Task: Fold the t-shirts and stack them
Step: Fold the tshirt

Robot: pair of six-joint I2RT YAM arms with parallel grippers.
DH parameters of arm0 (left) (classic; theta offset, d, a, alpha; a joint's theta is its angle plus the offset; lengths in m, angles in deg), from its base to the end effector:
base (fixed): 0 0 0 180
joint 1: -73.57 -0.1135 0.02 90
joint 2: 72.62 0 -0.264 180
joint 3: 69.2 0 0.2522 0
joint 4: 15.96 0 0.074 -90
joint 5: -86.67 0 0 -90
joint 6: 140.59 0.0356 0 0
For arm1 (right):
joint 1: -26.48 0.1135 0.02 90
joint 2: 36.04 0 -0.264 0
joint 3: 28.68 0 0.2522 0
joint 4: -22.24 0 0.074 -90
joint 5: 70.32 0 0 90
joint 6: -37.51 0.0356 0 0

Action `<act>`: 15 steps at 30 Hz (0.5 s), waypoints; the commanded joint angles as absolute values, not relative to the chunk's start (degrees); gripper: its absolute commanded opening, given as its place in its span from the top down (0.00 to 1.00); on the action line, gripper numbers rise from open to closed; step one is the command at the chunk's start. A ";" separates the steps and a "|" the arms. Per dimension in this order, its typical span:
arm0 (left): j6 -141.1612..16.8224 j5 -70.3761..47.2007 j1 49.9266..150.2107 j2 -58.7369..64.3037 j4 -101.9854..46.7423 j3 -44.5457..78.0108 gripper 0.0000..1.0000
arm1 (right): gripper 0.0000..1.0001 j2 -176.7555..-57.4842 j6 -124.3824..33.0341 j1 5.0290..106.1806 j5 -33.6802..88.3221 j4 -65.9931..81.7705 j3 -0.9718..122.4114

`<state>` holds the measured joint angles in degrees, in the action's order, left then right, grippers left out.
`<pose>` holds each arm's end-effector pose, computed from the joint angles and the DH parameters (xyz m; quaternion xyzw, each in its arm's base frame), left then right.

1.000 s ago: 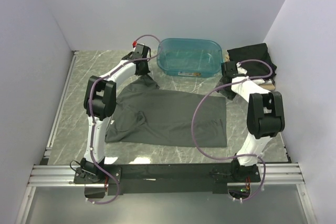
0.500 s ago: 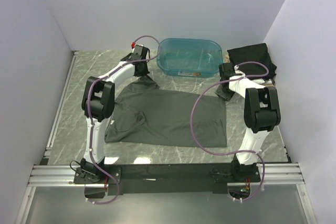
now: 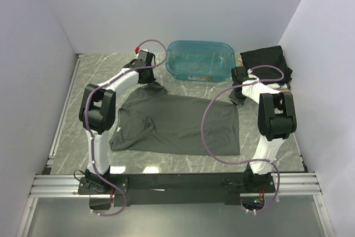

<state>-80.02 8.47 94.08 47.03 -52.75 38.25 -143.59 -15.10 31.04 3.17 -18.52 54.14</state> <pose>0.4414 -0.1573 0.2075 -0.1083 0.9261 -0.0598 0.3565 0.3732 0.0196 0.1613 0.3025 0.9191 -0.0558 0.2464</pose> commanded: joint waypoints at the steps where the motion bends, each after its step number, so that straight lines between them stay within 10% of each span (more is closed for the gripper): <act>1: -81.61 7.13 94.40 41.11 -49.07 35.72 1.00 | 0.99 -141.07 -15.83 30.96 0.96 -17.88 53.73; 15: -85.74 10.91 97.21 25.92 -46.25 19.98 1.00 | 0.98 -135.62 -19.00 32.28 1.31 -14.89 49.86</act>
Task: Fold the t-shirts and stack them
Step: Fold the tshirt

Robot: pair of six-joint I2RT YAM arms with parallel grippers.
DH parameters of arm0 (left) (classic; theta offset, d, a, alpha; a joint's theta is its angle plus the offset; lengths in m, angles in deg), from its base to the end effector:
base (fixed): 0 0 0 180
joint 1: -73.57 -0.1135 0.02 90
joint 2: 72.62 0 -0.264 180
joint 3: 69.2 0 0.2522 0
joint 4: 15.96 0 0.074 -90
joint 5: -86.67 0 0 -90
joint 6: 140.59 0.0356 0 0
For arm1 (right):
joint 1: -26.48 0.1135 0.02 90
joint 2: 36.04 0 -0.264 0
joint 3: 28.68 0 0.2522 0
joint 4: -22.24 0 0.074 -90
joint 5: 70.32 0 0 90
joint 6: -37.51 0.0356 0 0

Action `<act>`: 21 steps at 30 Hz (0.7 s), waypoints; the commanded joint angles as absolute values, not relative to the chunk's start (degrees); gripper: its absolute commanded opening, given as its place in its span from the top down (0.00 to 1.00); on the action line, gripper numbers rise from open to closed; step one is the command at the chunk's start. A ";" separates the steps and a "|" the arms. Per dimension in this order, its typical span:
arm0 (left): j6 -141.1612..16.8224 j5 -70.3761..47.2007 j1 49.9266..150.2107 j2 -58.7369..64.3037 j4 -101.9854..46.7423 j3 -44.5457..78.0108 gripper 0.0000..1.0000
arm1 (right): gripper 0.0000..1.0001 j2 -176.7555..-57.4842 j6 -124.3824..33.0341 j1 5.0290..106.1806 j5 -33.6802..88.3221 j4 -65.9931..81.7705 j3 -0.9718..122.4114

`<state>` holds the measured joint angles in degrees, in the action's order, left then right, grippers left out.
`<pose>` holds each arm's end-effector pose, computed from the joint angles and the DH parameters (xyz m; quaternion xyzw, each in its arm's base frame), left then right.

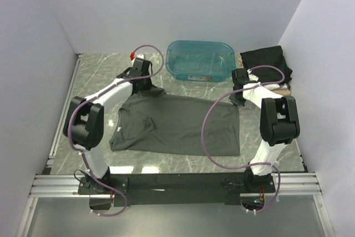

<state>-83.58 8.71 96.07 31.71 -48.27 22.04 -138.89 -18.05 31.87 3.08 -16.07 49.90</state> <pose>0.3792 -0.1490 0.2347 -0.1237 0.9126 -0.0898 0.3791 0.3578 0.0235 0.1713 0.2742 0.9220 -0.0520 0.2683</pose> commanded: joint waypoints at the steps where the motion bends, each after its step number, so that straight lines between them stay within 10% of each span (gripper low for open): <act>1: -86.36 11.52 97.65 24.86 -46.34 18.15 1.00 | 0.98 -135.36 -19.09 32.28 1.48 -14.72 49.60; 21: -96.90 20.14 102.04 2.88 -54.24 0.29 1.00 | 0.97 -125.16 -21.73 32.72 4.39 -12.87 41.34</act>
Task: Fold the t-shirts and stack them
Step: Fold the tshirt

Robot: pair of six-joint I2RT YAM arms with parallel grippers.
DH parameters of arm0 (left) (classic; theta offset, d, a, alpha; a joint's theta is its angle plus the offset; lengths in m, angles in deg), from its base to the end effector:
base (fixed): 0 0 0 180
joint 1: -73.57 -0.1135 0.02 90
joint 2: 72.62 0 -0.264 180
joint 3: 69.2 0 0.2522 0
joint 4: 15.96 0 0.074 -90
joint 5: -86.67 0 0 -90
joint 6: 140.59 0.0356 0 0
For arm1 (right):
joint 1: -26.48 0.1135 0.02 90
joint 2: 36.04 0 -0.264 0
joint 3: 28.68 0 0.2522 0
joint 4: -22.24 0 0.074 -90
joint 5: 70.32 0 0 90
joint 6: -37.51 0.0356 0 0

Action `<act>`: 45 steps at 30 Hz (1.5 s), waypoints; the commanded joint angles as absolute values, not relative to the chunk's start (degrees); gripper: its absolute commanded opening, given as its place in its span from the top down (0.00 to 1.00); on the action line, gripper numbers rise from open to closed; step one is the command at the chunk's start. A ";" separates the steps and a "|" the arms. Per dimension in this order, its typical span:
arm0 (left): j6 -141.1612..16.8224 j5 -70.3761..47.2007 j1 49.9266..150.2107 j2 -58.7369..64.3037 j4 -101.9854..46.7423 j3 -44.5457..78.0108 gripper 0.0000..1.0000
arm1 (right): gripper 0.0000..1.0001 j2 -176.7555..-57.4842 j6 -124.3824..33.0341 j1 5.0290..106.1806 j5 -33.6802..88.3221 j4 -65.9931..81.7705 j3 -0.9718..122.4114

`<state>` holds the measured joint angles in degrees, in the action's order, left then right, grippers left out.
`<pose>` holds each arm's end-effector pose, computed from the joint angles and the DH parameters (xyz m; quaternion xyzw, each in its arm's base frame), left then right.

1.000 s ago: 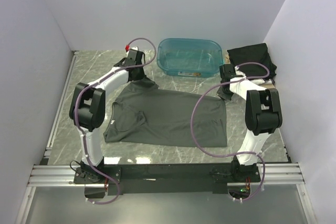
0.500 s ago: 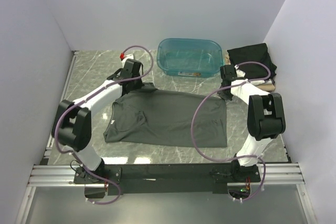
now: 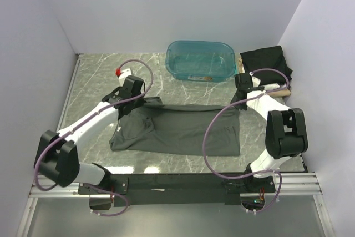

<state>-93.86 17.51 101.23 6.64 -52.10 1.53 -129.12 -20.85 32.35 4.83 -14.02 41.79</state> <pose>0.2685 -0.1264 0.2601 -0.1923 0.8897 -0.0840 0.4055 0.3223 0.0240 0.1874 0.2468 0.9235 -0.0323 0.2920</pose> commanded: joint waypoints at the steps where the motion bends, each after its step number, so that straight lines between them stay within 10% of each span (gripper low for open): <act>1: -97.87 20.75 102.57 2.18 -54.68 -0.24 1.00 | 0.97 -124.81 -21.73 32.89 4.65 -12.70 41.07; 21: -108.33 24.36 108.11 -12.94 -65.41 -11.66 0.99 | 0.95 -119.80 -22.61 34.83 4.92 -10.68 34.31; 33: -118.43 11.71 113.37 -20.94 -65.58 -24.23 0.97 | 0.51 -114.01 -21.02 34.91 3.24 -11.47 29.12; 37: -121.86 8.89 115.49 -23.75 -64.36 -27.22 0.93 | 0.22 -109.53 -20.94 34.92 3.77 -11.91 28.77; 44: -124.07 10.21 117.60 -22.97 -67.51 -26.79 0.84 | 0.19 -104.86 -21.64 34.92 5.18 -11.47 27.63; 45: -123.54 10.30 117.95 -22.88 -67.87 -26.35 0.69 | 0.19 -104.60 -21.55 34.92 5.35 -11.47 27.62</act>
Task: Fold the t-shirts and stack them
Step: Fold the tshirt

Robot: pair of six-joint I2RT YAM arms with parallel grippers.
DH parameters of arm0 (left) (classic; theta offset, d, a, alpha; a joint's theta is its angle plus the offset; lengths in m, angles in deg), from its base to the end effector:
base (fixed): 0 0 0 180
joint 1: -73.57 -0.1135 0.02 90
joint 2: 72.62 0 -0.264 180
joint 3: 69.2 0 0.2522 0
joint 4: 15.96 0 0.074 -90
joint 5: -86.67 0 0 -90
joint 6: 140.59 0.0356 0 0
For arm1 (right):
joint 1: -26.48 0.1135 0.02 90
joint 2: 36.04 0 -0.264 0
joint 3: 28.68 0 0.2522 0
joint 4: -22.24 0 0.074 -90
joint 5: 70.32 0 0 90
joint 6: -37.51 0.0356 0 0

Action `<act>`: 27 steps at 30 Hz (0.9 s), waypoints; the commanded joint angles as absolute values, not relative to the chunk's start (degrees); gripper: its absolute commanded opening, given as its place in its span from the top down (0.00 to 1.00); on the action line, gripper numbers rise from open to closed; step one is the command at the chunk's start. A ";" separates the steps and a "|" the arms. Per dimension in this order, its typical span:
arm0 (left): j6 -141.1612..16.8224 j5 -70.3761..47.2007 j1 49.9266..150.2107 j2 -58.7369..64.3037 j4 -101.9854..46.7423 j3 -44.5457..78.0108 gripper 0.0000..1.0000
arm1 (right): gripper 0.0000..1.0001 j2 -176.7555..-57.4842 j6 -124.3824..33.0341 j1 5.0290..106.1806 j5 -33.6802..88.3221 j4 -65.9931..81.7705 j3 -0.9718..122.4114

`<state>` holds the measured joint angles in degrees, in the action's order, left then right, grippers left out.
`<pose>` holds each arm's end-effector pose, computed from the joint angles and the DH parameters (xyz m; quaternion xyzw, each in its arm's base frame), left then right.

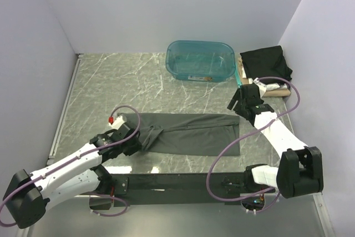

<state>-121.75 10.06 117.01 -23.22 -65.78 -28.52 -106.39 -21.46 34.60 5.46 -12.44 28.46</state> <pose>0.1176 -0.1000 0.1830 -0.2597 0.9206 -0.1660 0.2399 0.2482 0.0266 0.2240 0.2275 0.8988 0.0106 0.3746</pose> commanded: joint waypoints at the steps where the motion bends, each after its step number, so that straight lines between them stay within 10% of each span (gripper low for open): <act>1: -123.10 10.30 118.21 -22.79 -68.39 -25.39 0.60 | 0.18 -104.25 -21.73 34.92 5.61 -11.47 27.54; 3: -122.40 10.82 118.57 -22.88 -69.53 -24.24 0.19 | 0.18 -103.63 -21.99 34.92 6.23 -11.56 27.80; 5: -121.43 12.66 118.57 -22.88 -70.85 -22.05 0.01 | 0.17 -103.10 -23.21 35.00 8.24 -11.21 27.80; 27: -98.58 5.74 112.24 10.43 -49.16 -6.39 0.01 | 0.09 -96.69 -25.94 44.32 7.47 -16.48 28.77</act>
